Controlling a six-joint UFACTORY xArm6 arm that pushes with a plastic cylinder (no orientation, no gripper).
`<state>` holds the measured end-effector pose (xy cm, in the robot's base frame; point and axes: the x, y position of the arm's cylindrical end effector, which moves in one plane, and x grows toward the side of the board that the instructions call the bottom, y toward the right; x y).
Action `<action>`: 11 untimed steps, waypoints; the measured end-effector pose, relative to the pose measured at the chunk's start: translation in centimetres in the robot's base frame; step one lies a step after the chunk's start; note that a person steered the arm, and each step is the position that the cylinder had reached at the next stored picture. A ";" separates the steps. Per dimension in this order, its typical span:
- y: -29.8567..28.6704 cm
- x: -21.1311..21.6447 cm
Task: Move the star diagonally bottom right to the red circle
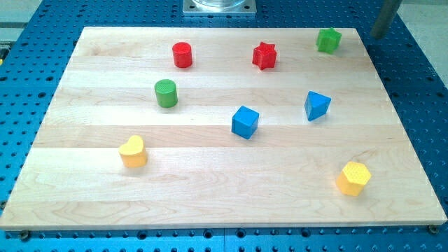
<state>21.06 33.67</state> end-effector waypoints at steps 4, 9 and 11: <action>-19.1 0.4; -26.6 4.3; -28.2 10.2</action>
<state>31.30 5.43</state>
